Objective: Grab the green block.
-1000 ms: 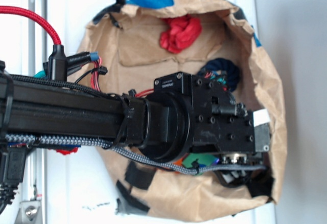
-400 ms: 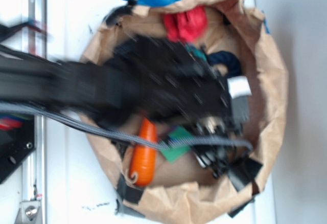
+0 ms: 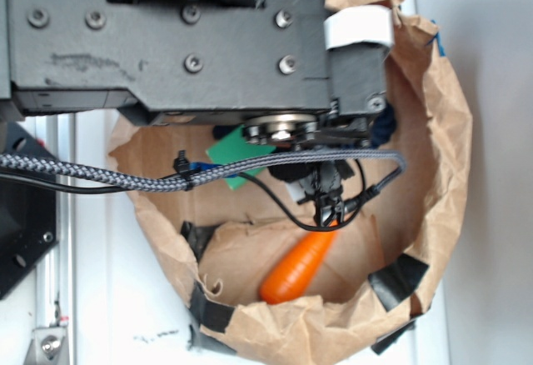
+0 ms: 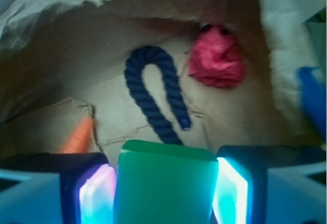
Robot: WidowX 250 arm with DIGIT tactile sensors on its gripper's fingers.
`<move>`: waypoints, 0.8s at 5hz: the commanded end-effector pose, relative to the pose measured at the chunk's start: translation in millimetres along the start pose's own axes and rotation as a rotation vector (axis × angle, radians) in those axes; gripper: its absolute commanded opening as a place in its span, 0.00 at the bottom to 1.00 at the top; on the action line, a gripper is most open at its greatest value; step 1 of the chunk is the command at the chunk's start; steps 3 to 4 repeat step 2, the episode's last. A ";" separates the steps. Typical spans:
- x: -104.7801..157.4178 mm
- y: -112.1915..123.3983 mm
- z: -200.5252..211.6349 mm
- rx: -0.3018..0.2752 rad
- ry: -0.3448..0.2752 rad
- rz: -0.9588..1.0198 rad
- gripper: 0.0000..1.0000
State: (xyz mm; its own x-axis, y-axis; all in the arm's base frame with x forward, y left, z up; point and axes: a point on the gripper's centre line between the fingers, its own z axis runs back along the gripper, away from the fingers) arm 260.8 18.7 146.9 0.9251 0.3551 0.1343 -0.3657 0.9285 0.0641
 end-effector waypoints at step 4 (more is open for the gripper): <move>11.4 -4.9 26.9 0.102 -0.038 0.017 1.00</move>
